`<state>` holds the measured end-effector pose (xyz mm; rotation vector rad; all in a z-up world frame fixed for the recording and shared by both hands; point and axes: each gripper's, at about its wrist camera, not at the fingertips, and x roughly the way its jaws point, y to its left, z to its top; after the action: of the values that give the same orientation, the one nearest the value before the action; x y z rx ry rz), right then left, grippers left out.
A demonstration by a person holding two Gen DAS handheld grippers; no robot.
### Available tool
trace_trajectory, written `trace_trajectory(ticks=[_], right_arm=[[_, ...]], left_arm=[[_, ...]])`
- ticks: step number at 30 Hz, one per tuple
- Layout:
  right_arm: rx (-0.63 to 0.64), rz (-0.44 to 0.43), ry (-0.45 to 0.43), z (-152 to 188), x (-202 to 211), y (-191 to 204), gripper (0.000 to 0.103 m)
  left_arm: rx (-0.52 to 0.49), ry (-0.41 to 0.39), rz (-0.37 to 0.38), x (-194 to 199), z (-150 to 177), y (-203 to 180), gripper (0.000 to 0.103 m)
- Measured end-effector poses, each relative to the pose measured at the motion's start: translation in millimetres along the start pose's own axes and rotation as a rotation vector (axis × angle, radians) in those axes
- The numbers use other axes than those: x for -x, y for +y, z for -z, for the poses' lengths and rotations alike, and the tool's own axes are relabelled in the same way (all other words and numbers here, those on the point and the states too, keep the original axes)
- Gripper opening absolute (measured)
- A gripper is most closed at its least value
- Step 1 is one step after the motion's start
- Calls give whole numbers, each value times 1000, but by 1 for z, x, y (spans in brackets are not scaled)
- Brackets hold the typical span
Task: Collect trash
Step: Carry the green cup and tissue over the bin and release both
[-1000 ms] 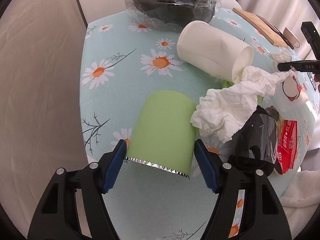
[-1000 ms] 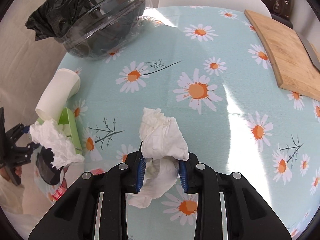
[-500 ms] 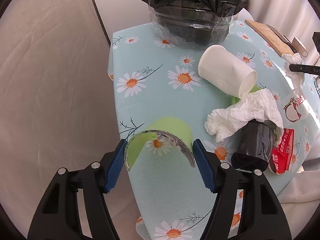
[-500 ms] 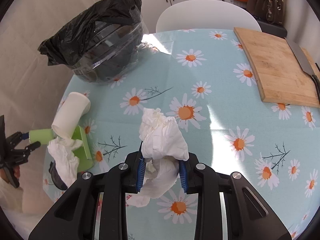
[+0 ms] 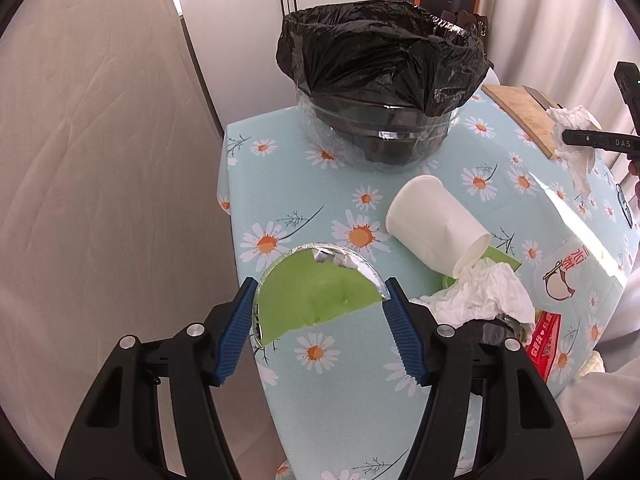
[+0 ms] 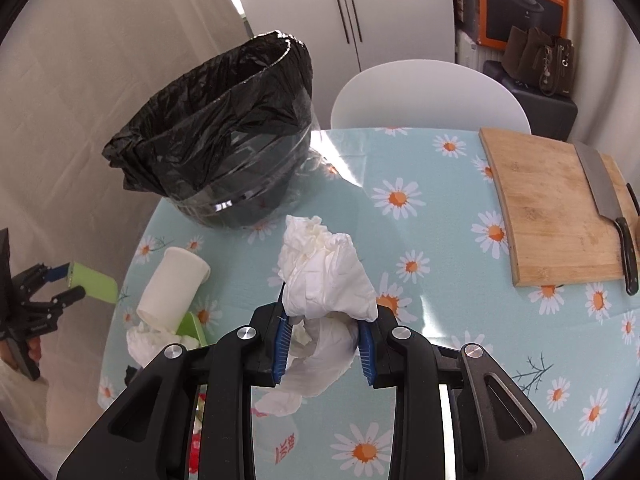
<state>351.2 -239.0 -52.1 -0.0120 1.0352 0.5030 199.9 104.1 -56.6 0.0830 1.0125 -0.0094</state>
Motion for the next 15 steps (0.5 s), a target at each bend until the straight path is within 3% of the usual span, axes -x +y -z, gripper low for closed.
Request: trace_trajectory(ticks=[15], right_arm=[[125,-20,-125,-76,42,50,26]], left_arm=[[-39,-172,-2,63,-73,3,64]])
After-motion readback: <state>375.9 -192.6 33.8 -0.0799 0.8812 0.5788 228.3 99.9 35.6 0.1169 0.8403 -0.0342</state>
